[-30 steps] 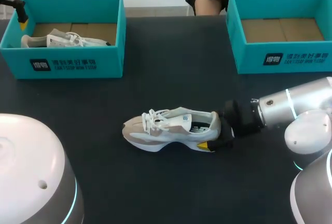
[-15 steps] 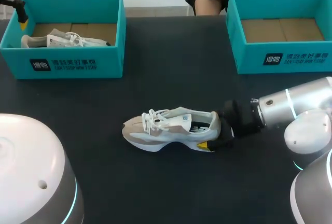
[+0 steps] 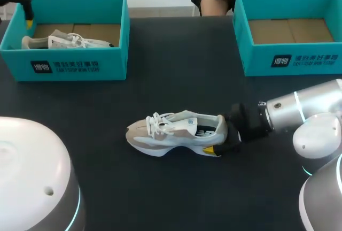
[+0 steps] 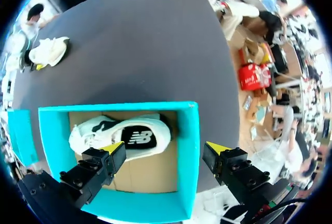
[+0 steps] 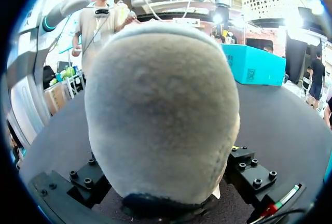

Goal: Take the shoe out of the shoebox, open the shoe tongue, remove and reinsert the insole, then place the shoe into the shoebox

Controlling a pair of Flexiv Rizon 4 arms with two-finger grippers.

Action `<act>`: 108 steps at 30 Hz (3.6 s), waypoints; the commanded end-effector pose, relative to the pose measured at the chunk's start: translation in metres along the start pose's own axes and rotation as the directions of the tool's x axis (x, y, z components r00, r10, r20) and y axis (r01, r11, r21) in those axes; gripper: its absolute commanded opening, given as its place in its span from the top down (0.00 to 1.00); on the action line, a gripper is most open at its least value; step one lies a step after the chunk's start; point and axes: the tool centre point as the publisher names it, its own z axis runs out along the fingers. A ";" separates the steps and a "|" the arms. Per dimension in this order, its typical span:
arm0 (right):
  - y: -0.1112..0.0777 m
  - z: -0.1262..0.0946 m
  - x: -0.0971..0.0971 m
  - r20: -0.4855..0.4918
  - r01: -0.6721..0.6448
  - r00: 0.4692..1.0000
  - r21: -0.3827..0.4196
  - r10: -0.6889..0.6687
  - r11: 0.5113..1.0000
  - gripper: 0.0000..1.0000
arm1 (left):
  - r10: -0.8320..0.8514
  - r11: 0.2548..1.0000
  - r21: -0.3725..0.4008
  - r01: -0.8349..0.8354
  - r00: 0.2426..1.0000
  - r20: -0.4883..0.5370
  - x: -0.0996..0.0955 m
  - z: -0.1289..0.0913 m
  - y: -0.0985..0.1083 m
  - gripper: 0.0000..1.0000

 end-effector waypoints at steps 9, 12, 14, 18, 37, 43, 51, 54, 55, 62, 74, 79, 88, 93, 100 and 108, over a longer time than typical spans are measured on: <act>-0.002 0.008 -0.002 0.002 -0.001 1.000 0.004 0.001 1.000 1.00 | -0.765 0.638 0.014 0.770 0.636 -0.102 -0.042 -0.024 -0.060 0.00; -0.002 0.008 -0.002 0.002 -0.001 1.000 0.004 0.001 1.000 1.00 | -0.765 0.638 0.014 0.770 0.636 -0.102 -0.042 -0.024 -0.060 0.00; -0.002 0.008 -0.002 0.002 -0.001 1.000 0.004 0.001 1.000 1.00 | -0.765 0.638 0.014 0.770 0.636 -0.102 -0.042 -0.024 -0.060 0.00; -0.002 0.008 -0.002 0.002 -0.001 1.000 0.004 0.001 1.000 1.00 | -0.765 0.638 0.014 0.770 0.636 -0.102 -0.042 -0.024 -0.060 0.00; -0.002 0.008 -0.002 0.002 -0.001 1.000 0.004 0.001 1.000 1.00 | -0.955 -0.284 0.165 0.944 -0.265 -0.131 -0.144 -0.029 -0.129 0.00; -0.002 0.008 -0.002 0.002 -0.001 1.000 0.004 0.001 1.000 1.00 | -0.948 -0.290 0.167 0.942 -0.259 -0.186 -0.176 -0.024 -0.153 0.00; -0.002 0.008 -0.002 0.002 -0.001 1.000 0.004 0.001 1.000 1.00 | -0.948 -0.290 0.167 0.942 -0.259 -0.186 -0.176 -0.024 -0.153 0.00; -0.002 0.008 -0.002 0.002 -0.001 1.000 0.004 0.001 1.000 1.00 | -0.948 -0.290 0.167 0.942 -0.259 -0.186 -0.176 -0.024 -0.153 0.00; -0.002 0.008 -0.002 0.002 -0.001 1.000 0.004 0.001 1.000 1.00 | -0.948 -0.290 0.167 0.942 -0.259 -0.186 -0.176 -0.024 -0.153 0.00; -0.002 0.008 -0.002 0.002 -0.001 1.000 0.004 0.001 1.000 1.00 | -0.948 -0.290 0.167 0.942 -0.259 -0.186 -0.176 -0.024 -0.153 0.00; -0.002 0.008 -0.002 0.002 -0.001 1.000 0.004 0.001 1.000 1.00 | -0.613 -0.786 0.090 0.611 -0.753 -0.240 -0.229 -0.029 -0.184 0.00; -0.002 0.008 -0.002 0.002 -0.001 1.000 0.004 0.001 1.000 1.00 | -0.469 -0.883 0.102 0.458 -0.864 -0.181 -0.259 -0.028 -0.194 0.00; -0.002 0.008 -0.002 0.002 -0.001 1.000 0.004 0.001 1.000 1.00 | -0.461 -0.883 0.039 0.468 -0.850 -0.253 -0.338 -0.027 -0.233 0.00; -0.002 0.008 -0.002 0.002 -0.001 1.000 0.004 0.001 1.000 1.00 | -0.400 -0.910 0.028 0.415 -0.856 -0.328 -0.367 -0.031 -0.250 0.00; -0.002 0.008 -0.002 0.002 -0.001 1.000 0.004 0.001 1.000 1.00 | -0.399 -0.909 0.011 0.416 -0.864 -0.307 -0.405 -0.021 -0.272 0.00; -0.002 0.008 -0.002 0.002 -0.001 1.000 0.004 0.001 1.000 1.00 | -0.400 -0.911 0.002 0.413 -0.880 -0.256 -0.431 -0.008 -0.288 0.00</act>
